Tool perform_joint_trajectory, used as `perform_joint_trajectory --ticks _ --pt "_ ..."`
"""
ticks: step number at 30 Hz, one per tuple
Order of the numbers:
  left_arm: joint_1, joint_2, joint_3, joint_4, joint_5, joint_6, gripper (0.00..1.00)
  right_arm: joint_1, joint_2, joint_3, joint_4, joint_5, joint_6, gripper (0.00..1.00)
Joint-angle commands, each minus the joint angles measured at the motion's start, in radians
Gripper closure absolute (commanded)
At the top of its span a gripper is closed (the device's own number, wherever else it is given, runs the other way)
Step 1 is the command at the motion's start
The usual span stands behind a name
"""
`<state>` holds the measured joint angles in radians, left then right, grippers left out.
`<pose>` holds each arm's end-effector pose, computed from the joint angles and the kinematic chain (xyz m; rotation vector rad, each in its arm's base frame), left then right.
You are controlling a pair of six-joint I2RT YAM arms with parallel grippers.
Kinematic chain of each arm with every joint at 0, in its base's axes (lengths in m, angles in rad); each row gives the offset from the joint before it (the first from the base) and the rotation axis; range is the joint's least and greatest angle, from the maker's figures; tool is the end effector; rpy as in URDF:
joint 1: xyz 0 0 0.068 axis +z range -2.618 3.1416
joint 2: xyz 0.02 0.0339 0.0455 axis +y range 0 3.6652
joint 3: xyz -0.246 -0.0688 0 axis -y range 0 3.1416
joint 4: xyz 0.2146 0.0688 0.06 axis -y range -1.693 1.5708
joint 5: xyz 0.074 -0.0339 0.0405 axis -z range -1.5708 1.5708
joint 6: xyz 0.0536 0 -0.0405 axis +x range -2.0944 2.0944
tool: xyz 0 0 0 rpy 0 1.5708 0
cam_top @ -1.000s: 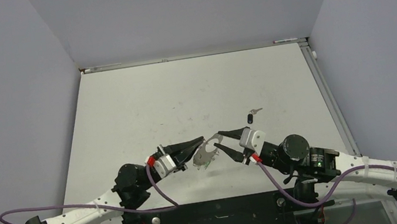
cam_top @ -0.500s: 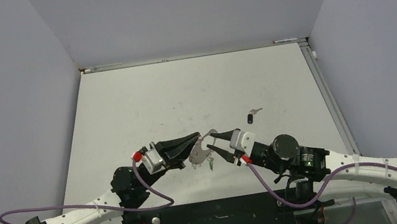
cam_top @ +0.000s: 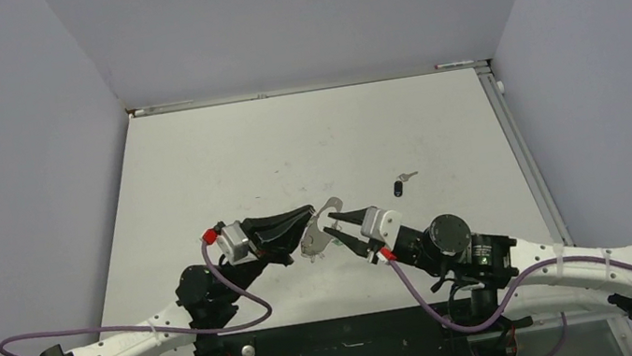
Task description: Put the keys on the keyring
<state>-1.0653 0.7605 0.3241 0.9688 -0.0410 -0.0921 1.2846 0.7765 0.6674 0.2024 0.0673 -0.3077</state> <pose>0.0850 -0.1490 0.3115 0.4758 0.9831 -1.0258 0.0575 0.1825 0.3340 -1.0476 1.1040 0.7384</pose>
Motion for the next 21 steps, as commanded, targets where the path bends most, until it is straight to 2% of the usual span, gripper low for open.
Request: perform_joint_trajectory --ticks 1,14,21 --pt "0.002 -0.007 0.013 0.048 -0.028 -0.054 1.00 0.016 0.020 0.032 0.078 0.037 -0.021 0.73" --pt "0.001 0.005 0.021 0.004 -0.042 -0.100 1.00 0.044 0.049 0.043 0.125 0.156 -0.051 0.75" --pt "0.001 0.011 0.029 -0.022 -0.054 -0.137 1.00 0.047 0.060 0.044 0.133 0.167 -0.048 0.75"
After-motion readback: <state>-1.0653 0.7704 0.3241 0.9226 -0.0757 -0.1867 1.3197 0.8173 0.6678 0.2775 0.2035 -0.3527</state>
